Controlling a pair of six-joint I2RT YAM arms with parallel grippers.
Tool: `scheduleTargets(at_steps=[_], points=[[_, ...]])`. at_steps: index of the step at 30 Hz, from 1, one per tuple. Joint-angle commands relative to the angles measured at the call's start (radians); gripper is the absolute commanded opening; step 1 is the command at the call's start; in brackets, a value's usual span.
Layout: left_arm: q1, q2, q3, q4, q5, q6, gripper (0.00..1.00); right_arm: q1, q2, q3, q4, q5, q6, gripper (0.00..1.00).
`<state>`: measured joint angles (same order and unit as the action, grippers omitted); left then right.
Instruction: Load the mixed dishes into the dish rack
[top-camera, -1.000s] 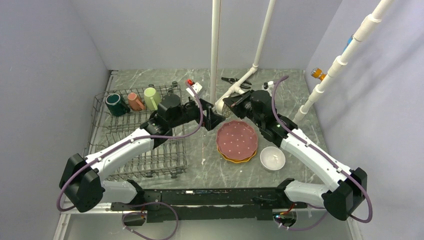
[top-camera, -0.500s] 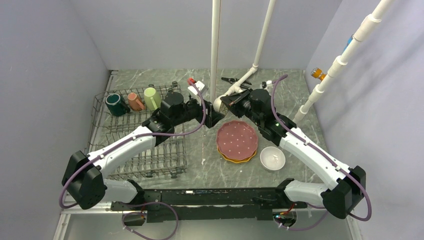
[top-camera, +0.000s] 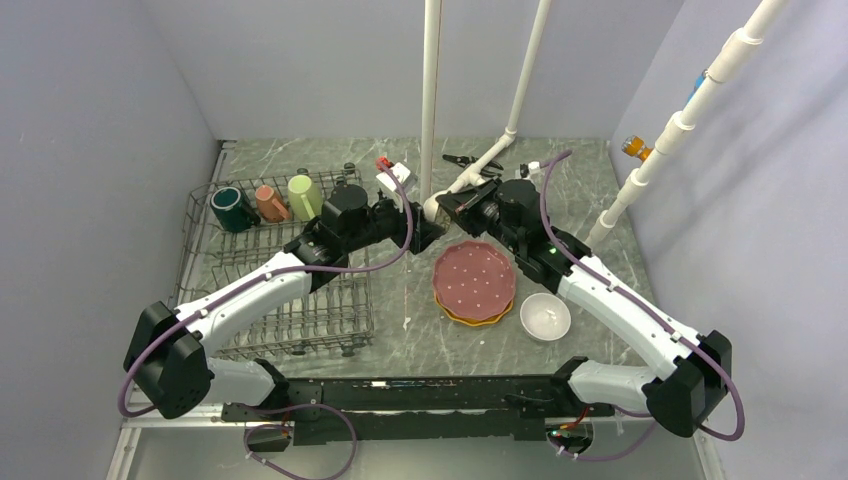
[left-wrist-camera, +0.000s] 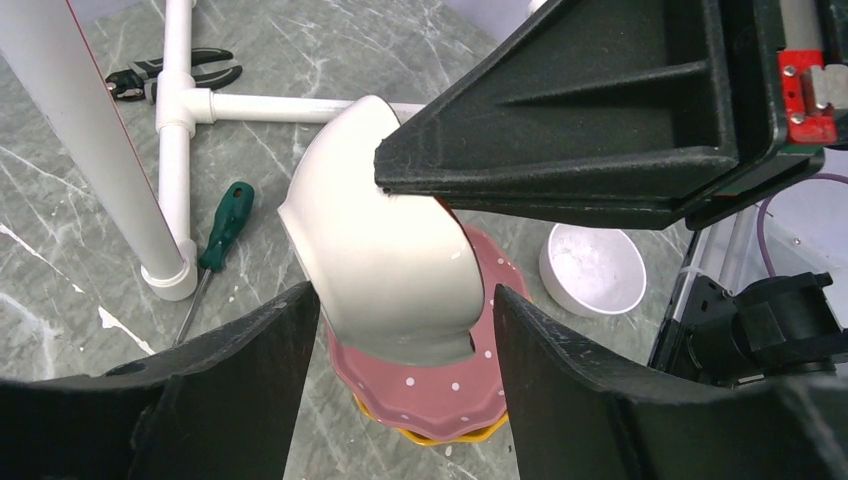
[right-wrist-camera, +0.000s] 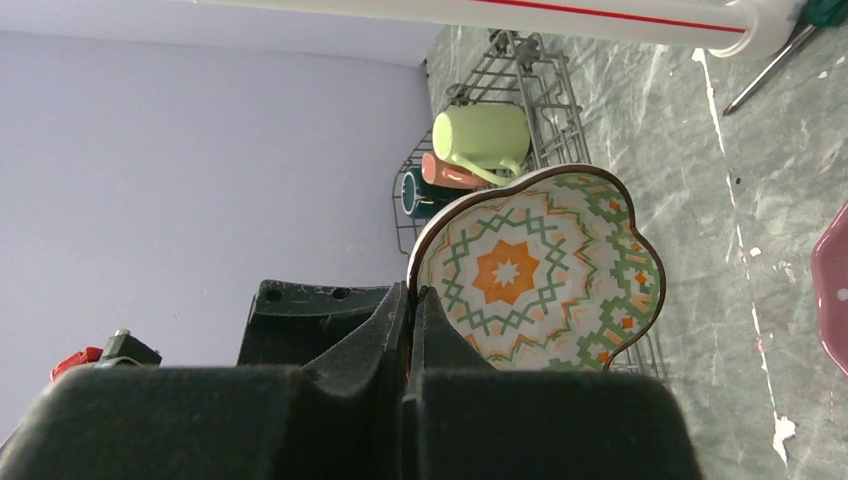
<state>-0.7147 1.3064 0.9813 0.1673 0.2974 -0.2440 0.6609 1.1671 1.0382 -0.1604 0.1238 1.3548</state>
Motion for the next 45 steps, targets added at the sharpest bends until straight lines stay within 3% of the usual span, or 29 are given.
scheduleTargets(at_steps=[1, 4, 11, 17, 19, 22, 31, 34, 38, 45], points=[[-0.001, -0.028, 0.024, 0.029, -0.007, 0.029, 0.66, 0.011, -0.004, 0.021, 0.087, -0.006, 0.015, 0.0], [-0.001, -0.04, 0.021, 0.025, -0.013, 0.033, 0.55, 0.015, -0.003, 0.016, 0.092, -0.002, 0.019, 0.0], [-0.001, -0.06, 0.038, -0.029, -0.067, 0.076, 0.15, 0.023, 0.004, 0.016, 0.096, 0.011, 0.015, 0.0], [-0.001, -0.091, 0.015, -0.011, -0.102, 0.096, 0.0, 0.025, 0.022, 0.015, 0.104, 0.007, 0.015, 0.0], [0.0, -0.1, 0.009, -0.008, -0.125, 0.103, 0.0, 0.025, 0.024, 0.014, 0.113, 0.01, 0.006, 0.02], [0.0, -0.101, 0.01, -0.011, -0.134, 0.103, 0.0, 0.024, 0.021, 0.015, 0.108, 0.021, -0.011, 0.16], [0.002, -0.099, -0.001, -0.015, -0.181, 0.11, 0.0, 0.026, -0.01, 0.004, 0.092, 0.053, -0.106, 0.66], [0.005, -0.1, -0.003, -0.019, -0.21, 0.113, 0.0, 0.024, -0.029, 0.005, 0.043, 0.082, -0.214, 0.83], [0.008, -0.095, -0.002, -0.037, -0.252, 0.117, 0.0, 0.024, -0.09, -0.021, -0.056, 0.127, -0.349, 0.89], [0.015, -0.086, -0.005, -0.045, -0.289, 0.118, 0.0, 0.02, -0.222, -0.081, -0.241, 0.236, -0.528, 0.89]])
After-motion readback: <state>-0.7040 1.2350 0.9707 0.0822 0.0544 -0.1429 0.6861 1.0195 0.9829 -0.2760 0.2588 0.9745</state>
